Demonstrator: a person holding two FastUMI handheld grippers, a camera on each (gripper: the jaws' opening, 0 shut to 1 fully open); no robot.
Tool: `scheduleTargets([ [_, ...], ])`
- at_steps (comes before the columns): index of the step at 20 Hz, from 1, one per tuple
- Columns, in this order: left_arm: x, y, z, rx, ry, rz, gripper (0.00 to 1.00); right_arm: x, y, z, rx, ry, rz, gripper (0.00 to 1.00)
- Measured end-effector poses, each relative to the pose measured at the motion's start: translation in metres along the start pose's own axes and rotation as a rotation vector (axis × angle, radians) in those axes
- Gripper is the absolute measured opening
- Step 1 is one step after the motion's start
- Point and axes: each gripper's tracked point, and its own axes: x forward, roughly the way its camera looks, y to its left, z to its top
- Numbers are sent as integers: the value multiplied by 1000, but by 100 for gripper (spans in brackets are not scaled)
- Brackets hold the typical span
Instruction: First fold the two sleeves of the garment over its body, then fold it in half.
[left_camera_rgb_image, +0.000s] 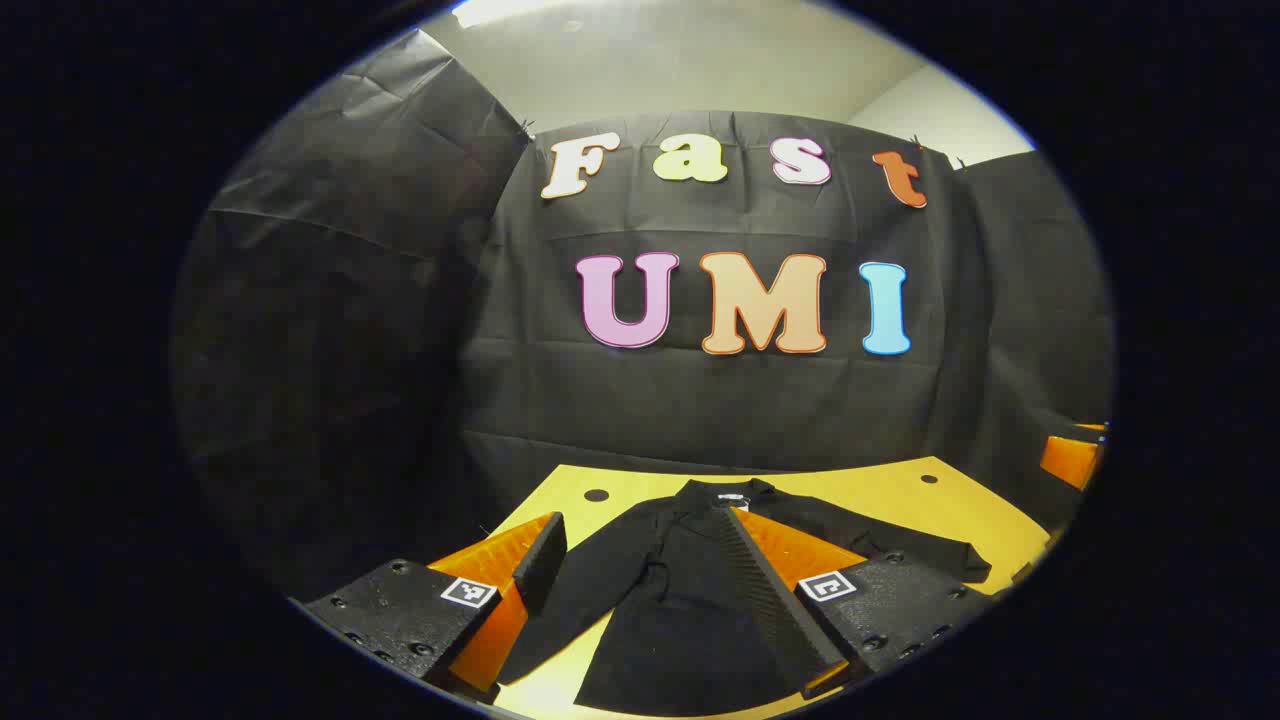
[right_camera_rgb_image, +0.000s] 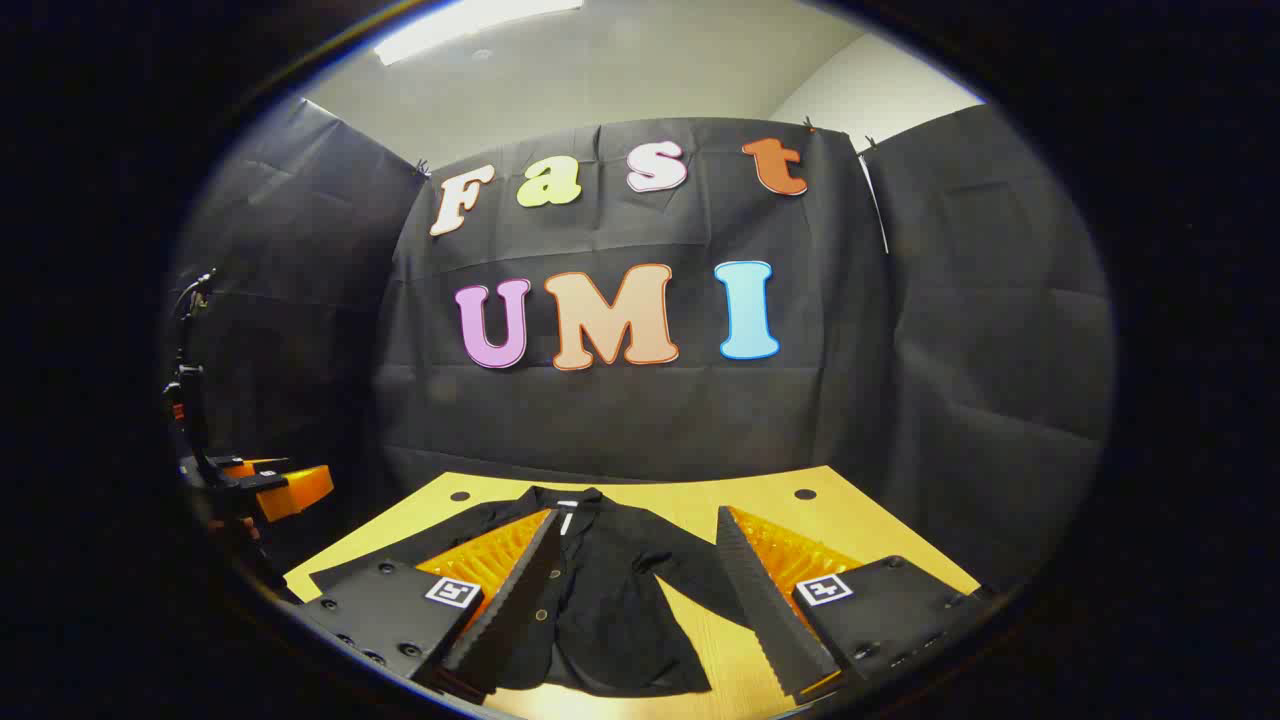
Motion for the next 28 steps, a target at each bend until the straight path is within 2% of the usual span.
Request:
scheduleTargets([
  [13, -12, -9, -7, 39, 7, -8, 93, -19, -23, -15, 28, 25, -37, 99],
  [21, -29, -10, 1, 55, -15, 12, 93, -26, -25, -15, 35, 15, -13, 99],
  [22, -31, -11, 2, 56, -18, 14, 99, -27, -26, -15, 34, 15, -14, 99],
  [28, -45, -11, 4, 71, -28, 41, 99, -32, -40, -17, 55, 5, -15, 98],
])
